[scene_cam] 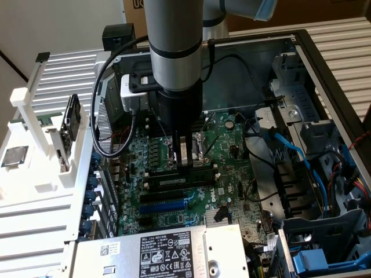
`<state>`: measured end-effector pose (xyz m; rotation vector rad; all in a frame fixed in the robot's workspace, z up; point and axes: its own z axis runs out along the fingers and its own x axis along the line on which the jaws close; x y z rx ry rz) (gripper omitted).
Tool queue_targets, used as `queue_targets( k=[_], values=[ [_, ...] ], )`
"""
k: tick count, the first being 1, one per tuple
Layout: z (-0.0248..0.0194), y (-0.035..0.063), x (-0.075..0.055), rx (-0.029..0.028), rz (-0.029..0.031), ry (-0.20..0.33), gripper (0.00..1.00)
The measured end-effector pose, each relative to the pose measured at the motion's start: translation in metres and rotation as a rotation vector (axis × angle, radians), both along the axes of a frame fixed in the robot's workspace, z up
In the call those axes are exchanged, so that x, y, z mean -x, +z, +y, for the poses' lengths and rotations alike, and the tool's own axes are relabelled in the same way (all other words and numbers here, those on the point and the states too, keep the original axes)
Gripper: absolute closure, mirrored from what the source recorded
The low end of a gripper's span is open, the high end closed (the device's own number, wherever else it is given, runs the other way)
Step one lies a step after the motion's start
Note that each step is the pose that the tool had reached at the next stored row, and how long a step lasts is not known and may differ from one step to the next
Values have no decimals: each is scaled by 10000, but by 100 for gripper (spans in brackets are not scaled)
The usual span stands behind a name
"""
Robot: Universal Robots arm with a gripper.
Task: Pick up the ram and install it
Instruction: 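Press down the ram until it locks into place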
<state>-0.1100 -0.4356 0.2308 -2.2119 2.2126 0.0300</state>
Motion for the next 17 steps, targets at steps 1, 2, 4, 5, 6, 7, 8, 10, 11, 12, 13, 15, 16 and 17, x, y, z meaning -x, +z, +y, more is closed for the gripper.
queue_targets(
  k=[1,2,4,5,6,7,8,10,11,12,13,15,16,17],
  values=[
    [0,-1,0,0,0,8,89],
    [0,-1,0,0,0,15,89],
    [0,-2,0,-2,-1,28,89],
    [-1,-3,1,-3,-2,35,89],
    [-4,-2,2,-2,-3,41,89],
    [-6,-2,2,-3,-2,49,89],
    [-8,-1,2,-3,-3,56,89],
    [-13,-1,3,-3,-2,68,89],
    [-18,0,3,-2,-2,77,89],
    [-19,0,3,-2,-1,80,89],
    [-19,0,3,-2,0,82,89],
    [-20,0,3,-2,-1,87,89],
    [-20,0,3,-2,-1,88,89],
    [-20,0,3,-2,-1,89,89]
  ],
)
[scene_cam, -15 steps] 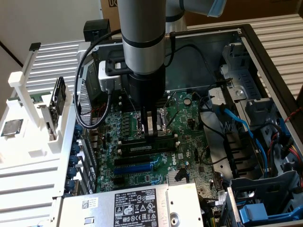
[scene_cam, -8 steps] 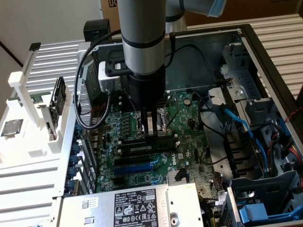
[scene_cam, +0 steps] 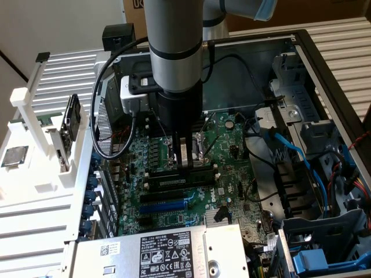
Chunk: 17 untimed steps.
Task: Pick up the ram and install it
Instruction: 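Press down the ram until it locks into place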
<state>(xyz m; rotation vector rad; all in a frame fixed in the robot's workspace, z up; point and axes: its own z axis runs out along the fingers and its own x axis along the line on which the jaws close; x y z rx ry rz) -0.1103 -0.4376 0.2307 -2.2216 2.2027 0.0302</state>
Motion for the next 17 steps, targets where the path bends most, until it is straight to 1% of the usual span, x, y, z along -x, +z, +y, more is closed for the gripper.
queue_targets(
  k=[17],
  values=[
    [-3,-37,0,-8,2,6,89]
  ],
)
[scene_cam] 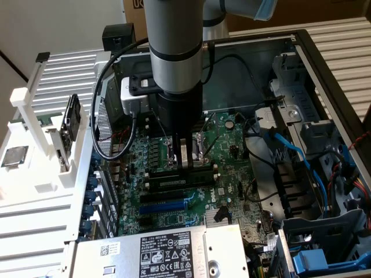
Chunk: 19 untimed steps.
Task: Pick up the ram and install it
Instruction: 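Press down the ram until it locks into place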
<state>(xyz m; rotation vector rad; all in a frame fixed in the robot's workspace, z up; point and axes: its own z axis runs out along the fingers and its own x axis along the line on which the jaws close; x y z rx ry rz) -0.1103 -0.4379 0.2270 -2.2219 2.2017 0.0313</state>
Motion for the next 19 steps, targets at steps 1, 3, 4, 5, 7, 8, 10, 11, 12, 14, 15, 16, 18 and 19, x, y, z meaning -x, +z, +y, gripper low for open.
queue_targets(
  k=[1,3,4,5,7,8,10,11,12,14,15,16,18,19],
  values=[
    [0,-1,0,1,-1,-1,89],
    [-1,-4,0,3,0,-1,89],
    [-2,-6,0,4,0,0,89],
    [-2,-7,0,2,0,0,89],
    [-2,-11,0,-1,0,0,89],
    [-3,-12,0,-2,-1,-1,89],
    [-3,-12,0,-2,0,0,89],
    [-3,-13,1,-1,-1,0,89],
    [-4,-14,1,-1,-1,2,89],
    [-3,-16,3,-4,-3,2,89],
    [-3,-16,5,-4,-3,2,89],
    [-3,-16,6,-3,-4,2,89],
    [-3,-17,8,-3,-3,2,89],
    [-3,-14,9,-5,-3,4,89]
  ],
)
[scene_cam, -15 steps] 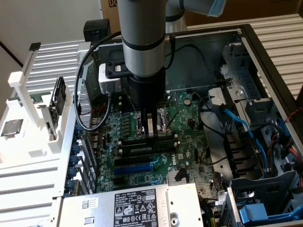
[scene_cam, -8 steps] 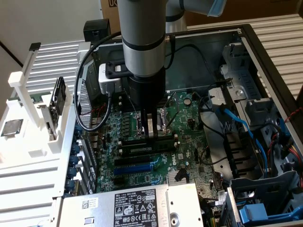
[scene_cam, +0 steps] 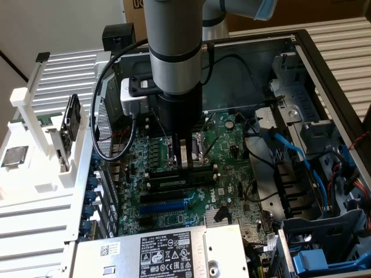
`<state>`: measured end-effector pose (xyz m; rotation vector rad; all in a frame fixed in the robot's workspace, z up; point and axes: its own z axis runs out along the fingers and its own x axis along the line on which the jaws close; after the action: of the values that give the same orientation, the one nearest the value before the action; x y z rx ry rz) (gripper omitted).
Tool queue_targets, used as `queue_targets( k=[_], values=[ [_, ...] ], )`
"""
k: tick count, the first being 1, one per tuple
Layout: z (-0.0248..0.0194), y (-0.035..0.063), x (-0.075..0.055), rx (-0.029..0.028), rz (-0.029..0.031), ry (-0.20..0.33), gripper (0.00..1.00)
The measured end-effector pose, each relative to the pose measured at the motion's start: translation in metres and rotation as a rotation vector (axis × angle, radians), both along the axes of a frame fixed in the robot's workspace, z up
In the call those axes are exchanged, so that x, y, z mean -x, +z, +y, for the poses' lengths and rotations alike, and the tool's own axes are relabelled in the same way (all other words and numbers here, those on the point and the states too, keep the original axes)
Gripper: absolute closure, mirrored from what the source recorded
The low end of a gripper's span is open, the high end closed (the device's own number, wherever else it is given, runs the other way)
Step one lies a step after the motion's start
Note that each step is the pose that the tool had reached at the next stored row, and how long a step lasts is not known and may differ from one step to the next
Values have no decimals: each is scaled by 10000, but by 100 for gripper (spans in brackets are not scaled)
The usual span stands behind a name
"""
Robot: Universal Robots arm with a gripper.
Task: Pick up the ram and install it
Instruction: 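Press down the ram until it locks into place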
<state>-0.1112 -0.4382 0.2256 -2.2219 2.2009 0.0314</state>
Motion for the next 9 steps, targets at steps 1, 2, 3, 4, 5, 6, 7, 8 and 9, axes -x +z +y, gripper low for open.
queue_targets(
  k=[1,2,3,4,5,6,7,8,9],
  values=[
    [1,10,2,-9,-5,-1,89],
    [3,37,6,-27,-3,-6,89],
    [1,77,8,-20,-4,-7,89],
    [0,123,8,-10,2,-4,89],
    [0,160,9,-16,0,-2,89],
    [0,193,9,-21,0,-2,89],
    [0,223,9,-23,2,-2,89],
    [0,246,10,-29,1,-2,89],
    [0,267,10,-31,2,-2,89]
  ],
)
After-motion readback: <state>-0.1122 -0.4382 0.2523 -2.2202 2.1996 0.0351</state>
